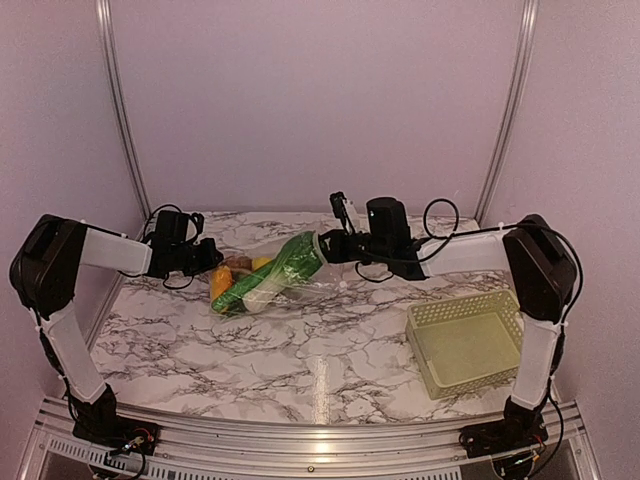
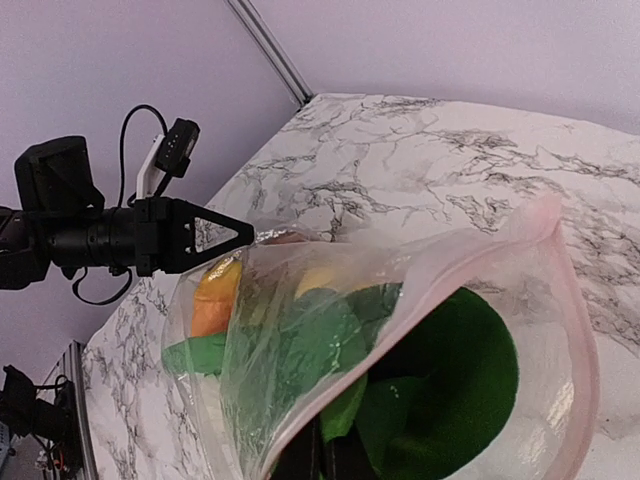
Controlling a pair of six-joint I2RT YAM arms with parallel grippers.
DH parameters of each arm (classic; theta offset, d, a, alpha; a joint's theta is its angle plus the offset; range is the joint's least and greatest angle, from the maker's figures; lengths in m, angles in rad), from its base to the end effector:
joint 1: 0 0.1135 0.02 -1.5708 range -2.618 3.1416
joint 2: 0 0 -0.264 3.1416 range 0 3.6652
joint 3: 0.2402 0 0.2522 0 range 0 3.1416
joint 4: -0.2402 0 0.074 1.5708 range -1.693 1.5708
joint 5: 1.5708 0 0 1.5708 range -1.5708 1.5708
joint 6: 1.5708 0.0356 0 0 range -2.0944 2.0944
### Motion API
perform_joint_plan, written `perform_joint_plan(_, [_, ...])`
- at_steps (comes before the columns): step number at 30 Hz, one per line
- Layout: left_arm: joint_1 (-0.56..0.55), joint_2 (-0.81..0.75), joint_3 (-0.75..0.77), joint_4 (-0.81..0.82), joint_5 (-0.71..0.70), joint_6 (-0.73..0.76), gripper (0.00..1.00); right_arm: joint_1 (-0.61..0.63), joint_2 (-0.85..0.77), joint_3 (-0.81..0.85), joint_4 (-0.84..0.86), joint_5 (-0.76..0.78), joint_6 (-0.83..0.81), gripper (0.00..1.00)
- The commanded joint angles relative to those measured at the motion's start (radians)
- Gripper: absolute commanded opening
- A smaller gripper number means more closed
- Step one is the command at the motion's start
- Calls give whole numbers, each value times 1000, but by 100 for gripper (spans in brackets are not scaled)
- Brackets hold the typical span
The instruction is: Open the zip-top bag and remove the fake food
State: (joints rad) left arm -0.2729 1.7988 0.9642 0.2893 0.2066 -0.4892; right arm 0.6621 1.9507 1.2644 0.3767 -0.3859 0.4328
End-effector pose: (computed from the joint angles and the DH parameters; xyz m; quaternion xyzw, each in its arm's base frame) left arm 0.3656 -0.1099 0.1730 -0.0433 0.8671 -0.2649 0.4195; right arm 0.3446 0.2856 0.2173 -0.2030 0.7745 0.4335 0.4135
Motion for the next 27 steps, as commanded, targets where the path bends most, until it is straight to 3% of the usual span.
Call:
perform_joint_plan(1, [-6, -22, 22, -36, -44, 50, 0, 13, -45, 30, -45, 35, -88, 0])
perform_joint_plan(8, [41, -17, 4, -52, -85, -2, 0, -11, -209, -102, -52, 189, -162, 0])
perform_joint_plan(14, [49, -15, -4, -39, -72, 10, 0, -55, -293, -190, -8, 204, -156, 0])
perform_joint_plan(21, [51, -3, -9, -27, -70, 9, 0, -60, -380, -194, 14, 194, -144, 0])
perform_joint_plan(27, [52, 11, -6, -20, -70, 9, 0, -61, -537, -176, -108, 273, -190, 0])
